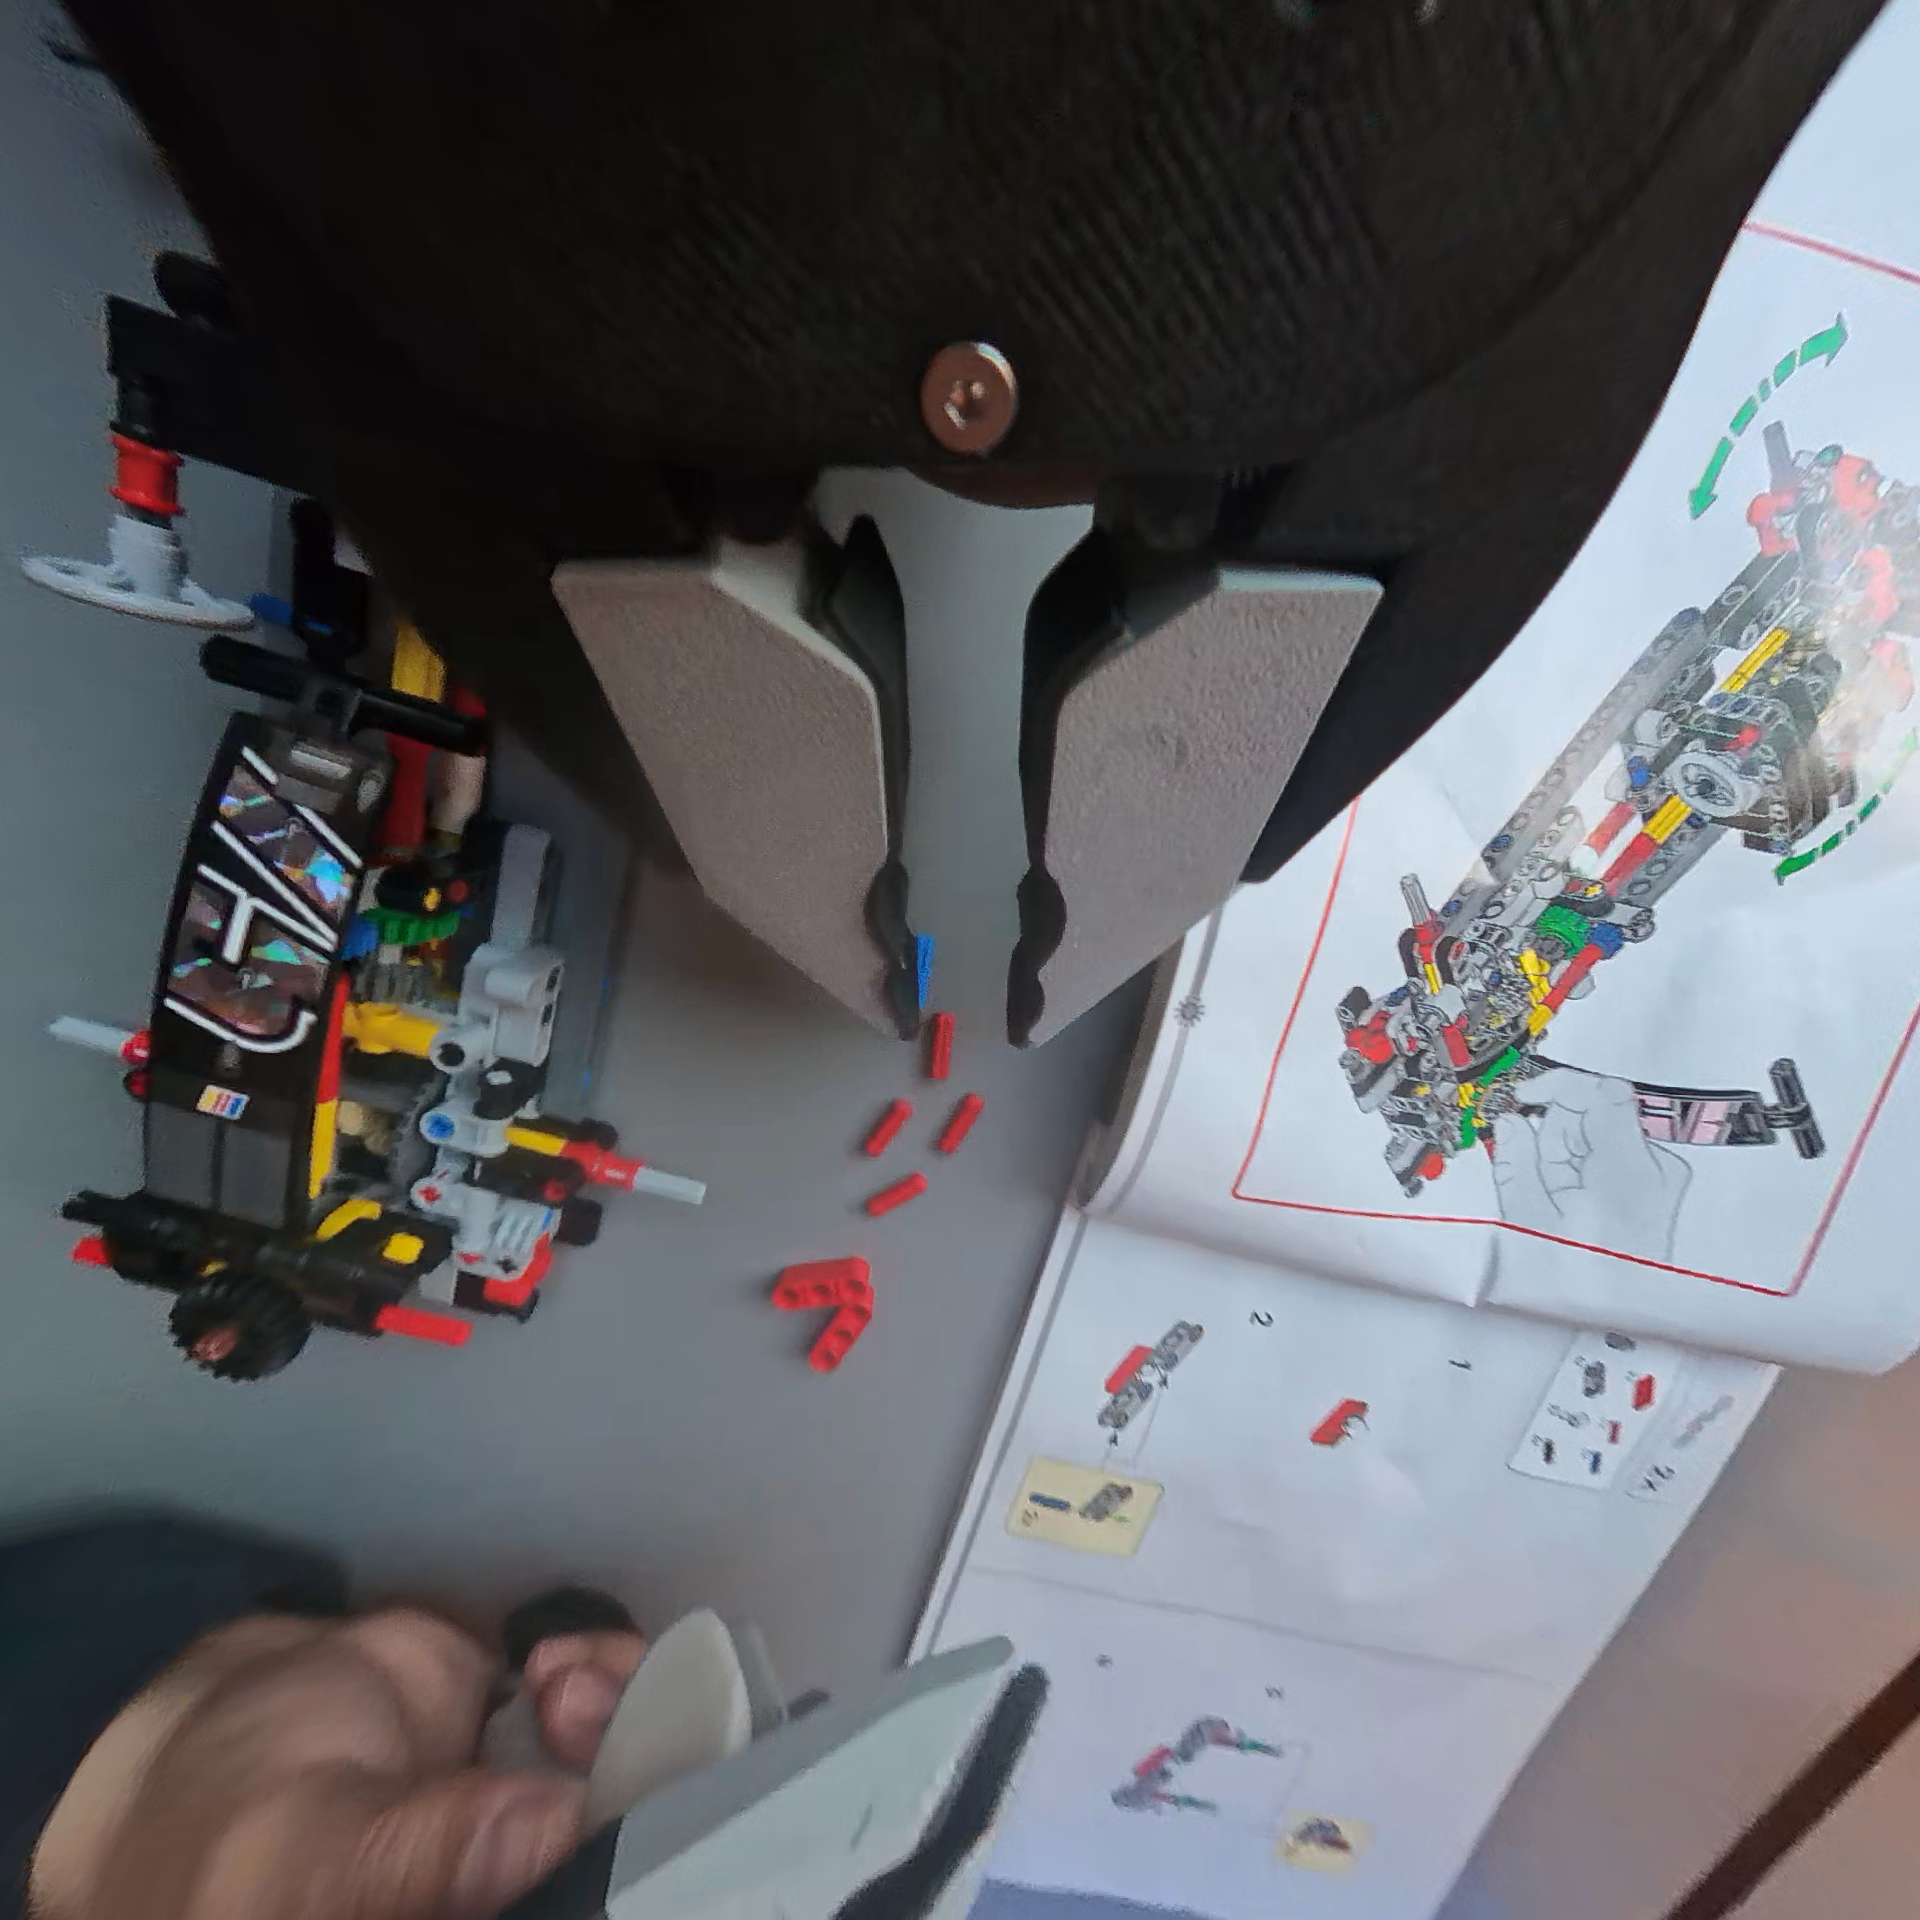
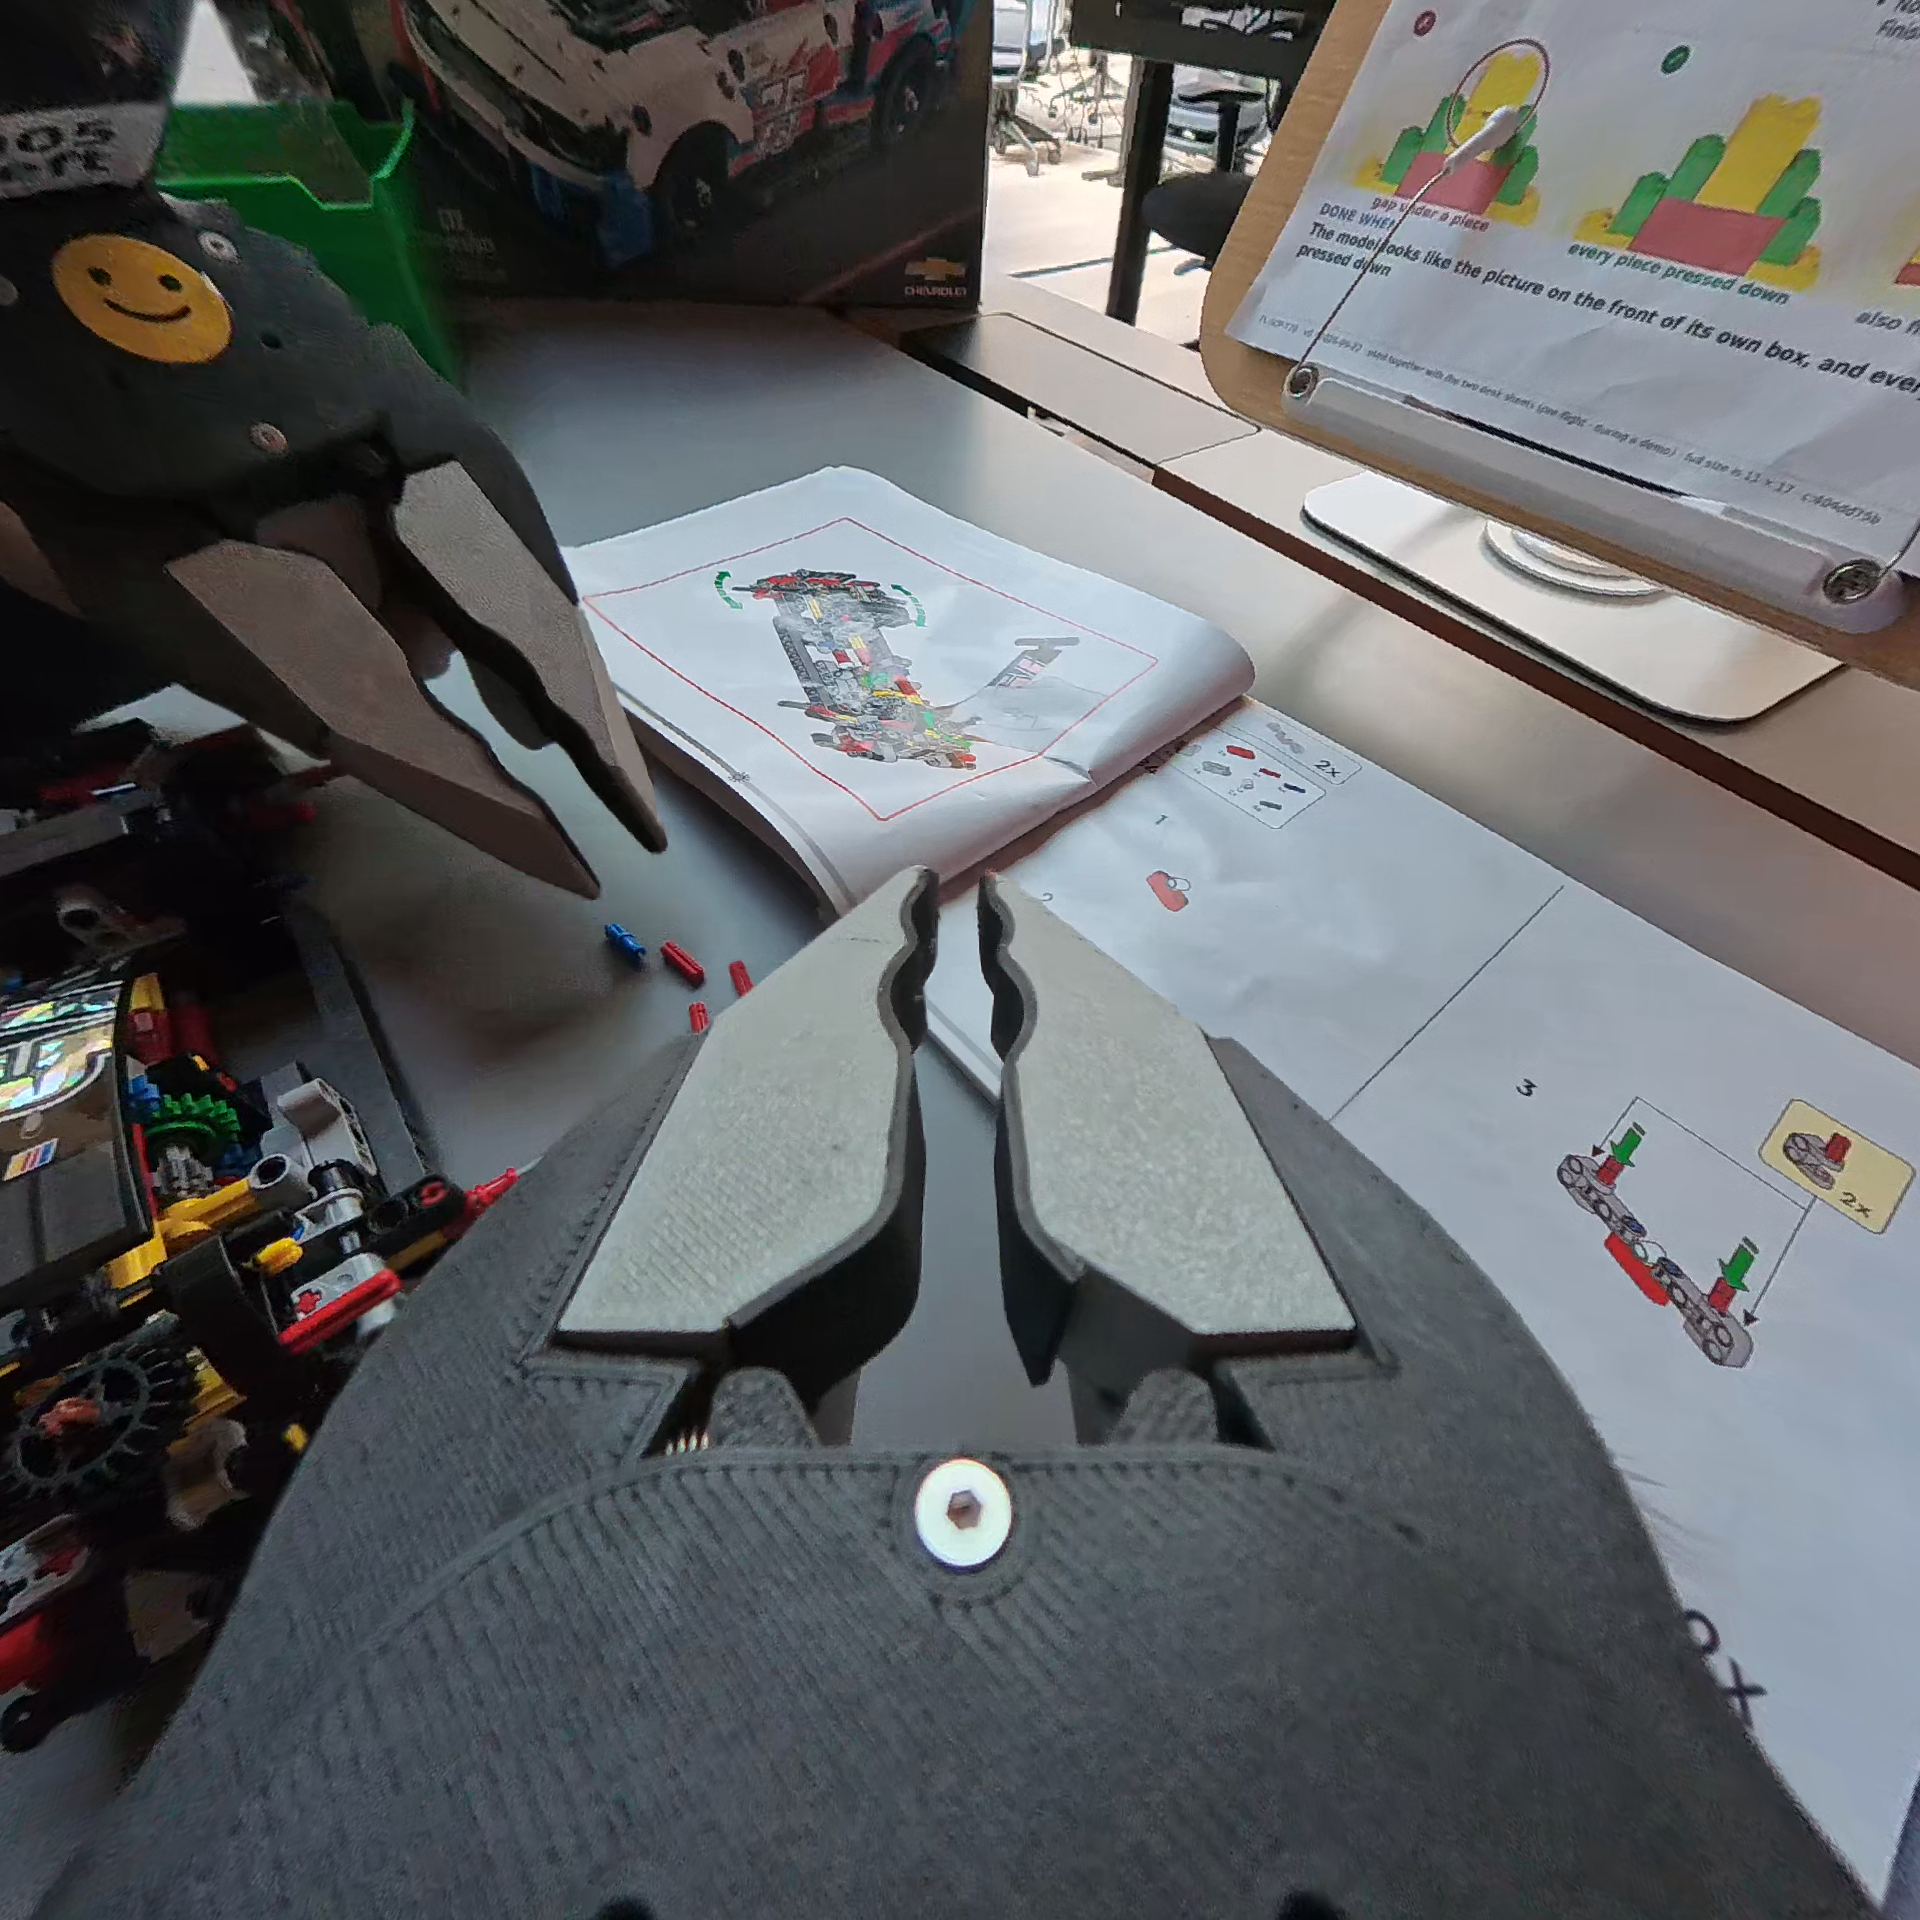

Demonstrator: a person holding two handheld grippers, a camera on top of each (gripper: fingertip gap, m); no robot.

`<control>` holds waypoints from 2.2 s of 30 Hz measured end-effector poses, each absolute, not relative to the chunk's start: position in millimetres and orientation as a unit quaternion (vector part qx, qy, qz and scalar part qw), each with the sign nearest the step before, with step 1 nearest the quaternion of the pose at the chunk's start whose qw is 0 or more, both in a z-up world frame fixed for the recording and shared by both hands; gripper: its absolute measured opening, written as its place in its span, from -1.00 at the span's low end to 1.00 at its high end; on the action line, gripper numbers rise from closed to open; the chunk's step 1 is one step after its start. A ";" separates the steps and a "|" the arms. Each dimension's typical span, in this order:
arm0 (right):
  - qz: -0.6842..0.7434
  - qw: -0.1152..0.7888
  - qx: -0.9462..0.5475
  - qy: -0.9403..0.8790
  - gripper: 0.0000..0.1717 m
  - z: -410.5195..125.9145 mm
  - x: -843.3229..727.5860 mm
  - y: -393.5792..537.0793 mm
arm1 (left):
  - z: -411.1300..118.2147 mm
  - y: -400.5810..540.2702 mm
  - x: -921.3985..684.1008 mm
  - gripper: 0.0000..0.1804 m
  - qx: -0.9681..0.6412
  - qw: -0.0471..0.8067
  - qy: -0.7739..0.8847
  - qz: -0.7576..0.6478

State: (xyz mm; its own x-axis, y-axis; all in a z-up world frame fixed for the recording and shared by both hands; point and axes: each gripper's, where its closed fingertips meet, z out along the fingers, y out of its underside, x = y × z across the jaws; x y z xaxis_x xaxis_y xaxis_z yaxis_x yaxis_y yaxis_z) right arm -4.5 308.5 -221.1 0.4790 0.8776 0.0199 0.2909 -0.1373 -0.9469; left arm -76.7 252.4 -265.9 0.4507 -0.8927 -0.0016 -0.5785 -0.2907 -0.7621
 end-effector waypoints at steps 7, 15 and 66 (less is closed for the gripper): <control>0.280 0.522 -0.699 -0.401 -0.96 -219.6 4.0 320.8 | -207.5 274.5 -104.3 -0.68 -0.769 0.452 0.413 -0.183; 0.304 0.518 -0.694 -0.397 -0.97 -216.2 2.0 316.2 | -179.3 222.2 -278.6 -0.76 -0.851 0.425 0.309 -0.016; 0.321 0.505 -0.681 -0.423 -0.97 -217.1 -7.3 305.6 | -287.6 249.3 -97.9 -0.99 -0.817 0.245 0.511 -0.107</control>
